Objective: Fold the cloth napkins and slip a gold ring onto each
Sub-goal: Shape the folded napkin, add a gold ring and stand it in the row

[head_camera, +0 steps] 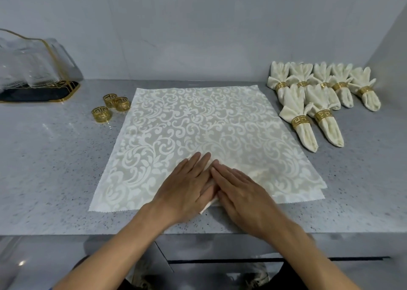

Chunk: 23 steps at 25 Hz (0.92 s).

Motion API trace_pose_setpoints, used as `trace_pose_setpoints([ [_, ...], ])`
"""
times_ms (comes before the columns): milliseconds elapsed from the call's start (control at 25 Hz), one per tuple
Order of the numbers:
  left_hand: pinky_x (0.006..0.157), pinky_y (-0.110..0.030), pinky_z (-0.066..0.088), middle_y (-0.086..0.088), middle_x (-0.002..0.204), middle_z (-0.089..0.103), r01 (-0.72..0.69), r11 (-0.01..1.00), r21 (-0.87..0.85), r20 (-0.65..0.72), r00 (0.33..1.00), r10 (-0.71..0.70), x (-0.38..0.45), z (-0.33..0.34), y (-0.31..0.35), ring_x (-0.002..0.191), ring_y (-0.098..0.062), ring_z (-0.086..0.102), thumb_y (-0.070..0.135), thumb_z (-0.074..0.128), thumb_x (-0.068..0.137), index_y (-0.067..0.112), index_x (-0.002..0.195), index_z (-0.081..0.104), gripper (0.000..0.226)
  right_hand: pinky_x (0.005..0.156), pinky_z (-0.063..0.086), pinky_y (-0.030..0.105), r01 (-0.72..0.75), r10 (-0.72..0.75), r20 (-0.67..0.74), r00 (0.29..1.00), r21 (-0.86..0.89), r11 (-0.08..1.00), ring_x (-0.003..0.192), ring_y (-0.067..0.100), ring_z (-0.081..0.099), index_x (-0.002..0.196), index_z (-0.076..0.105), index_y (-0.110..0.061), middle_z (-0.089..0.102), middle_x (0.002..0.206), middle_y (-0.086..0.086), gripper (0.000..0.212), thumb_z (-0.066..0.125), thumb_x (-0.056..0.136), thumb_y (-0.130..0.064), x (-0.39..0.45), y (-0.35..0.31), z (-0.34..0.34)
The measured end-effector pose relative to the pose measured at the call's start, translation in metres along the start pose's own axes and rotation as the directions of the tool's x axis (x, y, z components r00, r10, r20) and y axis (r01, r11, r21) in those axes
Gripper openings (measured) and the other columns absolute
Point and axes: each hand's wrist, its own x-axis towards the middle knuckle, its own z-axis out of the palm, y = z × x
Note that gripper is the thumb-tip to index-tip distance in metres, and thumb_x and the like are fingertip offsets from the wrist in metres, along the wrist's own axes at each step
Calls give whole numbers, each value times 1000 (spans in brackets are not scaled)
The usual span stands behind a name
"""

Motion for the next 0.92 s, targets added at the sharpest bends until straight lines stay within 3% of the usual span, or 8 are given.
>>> trace_pose_setpoints([
  [160, 119, -28, -12, 11, 163, -16, 0, 1000, -9, 23, 1000, 0, 0, -1, 1, 146, -5, -24, 62, 5, 95, 31, 156, -7, 70, 115, 28, 22, -68, 68, -37, 997, 12, 998, 140, 8, 38, 142, 53, -19, 45, 150, -8, 48, 35, 101, -37, -22, 26, -8],
  [240, 120, -29, -11, 12, 162, -17, 4, 1000, -16, 44, 999, -3, 0, -3, 2, 145, -4, -25, 61, 8, 96, 31, 156, -8, 69, 107, 40, 25, -106, 105, -90, 990, -7, 994, 131, 10, 49, 133, 61, -18, 55, 142, -7, 45, 43, 96, -36, -23, 29, -9],
  [320, 121, -31, -10, 12, 162, -18, 12, 1000, -24, 68, 998, -10, -1, -7, 3, 145, -3, -26, 63, 10, 97, 31, 156, -8, 70, 90, 52, 32, -108, 99, -117, 988, -68, 992, 109, 19, 60, 116, 68, -16, 64, 123, -4, 35, 52, 88, -30, -14, 28, -12],
  [480, 121, -34, -12, 11, 161, -21, 25, 999, -47, 141, 990, -18, 4, -12, 5, 145, -6, -26, 81, 16, 85, 29, 156, -11, 92, 72, 43, 31, -48, 57, 27, 998, -259, 965, 81, 15, 48, 110, 55, -25, 54, 102, -6, 35, 43, 80, -37, 6, 30, -23],
  [600, 121, -35, -10, 10, 162, -23, 21, 997, -80, 198, 980, -5, 3, -17, 5, 145, -7, -27, 84, 30, 81, 29, 156, -10, 101, 64, 44, 32, -32, 46, 38, 998, -313, 949, 72, 16, 49, 106, 59, -26, 57, 95, -5, 36, 40, 79, -39, 9, 28, -24],
  [720, 121, -30, 6, 7, 162, 6, -22, 991, -130, 80, 996, 33, 1, -28, 5, 148, -11, -2, 62, 53, 87, 26, 153, 23, 81, 62, 42, 33, -35, 38, 4, 999, -290, 956, 69, 17, 49, 99, 62, -24, 57, 88, -6, 33, 39, 79, -38, 9, 26, -27],
  [800, 113, -29, 26, 6, 144, 36, -102, 994, -41, -68, 993, 99, -4, -31, 6, 133, -15, 29, 46, 52, 83, 23, 141, 45, 63, 62, 38, 31, -43, 42, -10, 999, -303, 952, 68, 16, 45, 92, 61, -23, 54, 85, -6, 30, 37, 78, -36, 11, 24, -26],
  [920, 93, -25, 38, 12, 120, 53, -108, 993, -57, -91, 991, 103, -11, -32, 9, 106, -10, 48, 36, 48, 79, 24, 131, 52, 54, 64, 33, 27, -50, 37, -54, 998, -272, 961, 72, 15, 42, 88, 61, -21, 53, 89, -5, 26, 38, 81, -31, 10, 26, -19],
])
